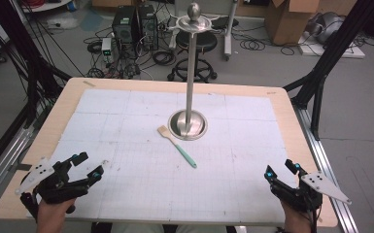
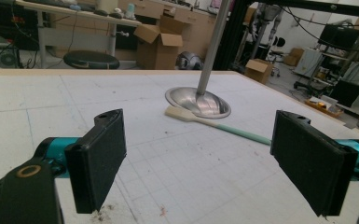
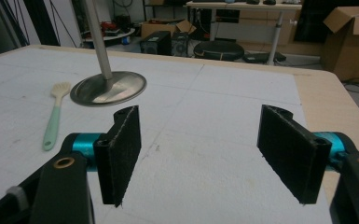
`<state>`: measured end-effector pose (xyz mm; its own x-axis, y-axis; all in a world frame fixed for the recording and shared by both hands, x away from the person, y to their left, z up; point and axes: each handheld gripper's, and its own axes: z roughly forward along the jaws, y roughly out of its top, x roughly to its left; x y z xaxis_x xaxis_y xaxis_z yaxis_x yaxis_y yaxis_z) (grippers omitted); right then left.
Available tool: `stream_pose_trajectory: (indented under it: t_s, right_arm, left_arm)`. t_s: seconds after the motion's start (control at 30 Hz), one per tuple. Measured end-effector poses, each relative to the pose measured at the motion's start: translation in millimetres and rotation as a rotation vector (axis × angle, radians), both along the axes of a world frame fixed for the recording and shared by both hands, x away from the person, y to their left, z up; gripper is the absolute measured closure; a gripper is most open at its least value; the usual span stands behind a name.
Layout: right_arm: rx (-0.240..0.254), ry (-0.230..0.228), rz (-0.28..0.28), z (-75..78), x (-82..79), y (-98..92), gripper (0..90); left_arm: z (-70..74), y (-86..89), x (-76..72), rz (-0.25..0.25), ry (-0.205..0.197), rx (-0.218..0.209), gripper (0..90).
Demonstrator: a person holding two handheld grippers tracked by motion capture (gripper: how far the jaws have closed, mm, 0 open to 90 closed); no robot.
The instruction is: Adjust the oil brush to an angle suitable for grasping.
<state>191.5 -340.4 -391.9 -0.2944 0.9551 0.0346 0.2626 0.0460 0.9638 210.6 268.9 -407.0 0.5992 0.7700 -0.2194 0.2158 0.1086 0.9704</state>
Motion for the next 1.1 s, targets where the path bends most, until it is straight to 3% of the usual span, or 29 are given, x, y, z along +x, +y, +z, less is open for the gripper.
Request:
stream_pose_trajectory:
  t_s: [0.23, 0.37, 0.43, 0.67, 0.77, 0.97, 1.03, 1.1]
  right_arm:
    - [0.028, 0.031, 0.022, -2.4, 10.1, 7.4, 30.8]
    - [0.035, 0.065, 0.089, -3.3, 23.0, 22.9, 37.8]
    - [0.018, 0.076, 0.117, -3.4, 30.0, 33.7, 41.4]
    - [0.041, 0.095, 0.195, 3.7, 58.8, 73.8, 60.0]
    - [0.021, 0.14, 0.246, 3.6, 74.4, 96.3, 65.2]
    - [-0.012, 0.215, 0.255, -3.6, 108.3, 138.5, 71.7]
    - [-0.034, 0.236, 0.27, -5.6, 118.1, 150.9, 77.6]
    - [-0.042, 0.266, 0.287, -7.3, 126.0, 162.2, 89.0]
  left_arm:
    - [-2.2, 2.8, 1.1, 0.012, 0.014, -0.006, 18.6]
    - [-2.2, 3.9, 0.6, 0.017, 0.017, -0.008, 18.6]
    - [-2.1, 4.1, 0.9, 0.013, 0.018, -0.009, 18.6]
    - [-3.7, 6.5, 1.6, 0.011, 0.039, -0.003, 19.6]
    - [-4.4, 7.3, 2.2, 0.014, 0.048, -0.009, 20.2]
    - [-5.1, 7.5, 3.5, 0.012, 0.055, -0.006, 21.6]
    - [-5.4, 7.5, 3.9, 0.011, 0.056, -0.006, 21.6]
    - [-5.5, 8.7, 4.4, 0.009, 0.057, -0.005, 21.6]
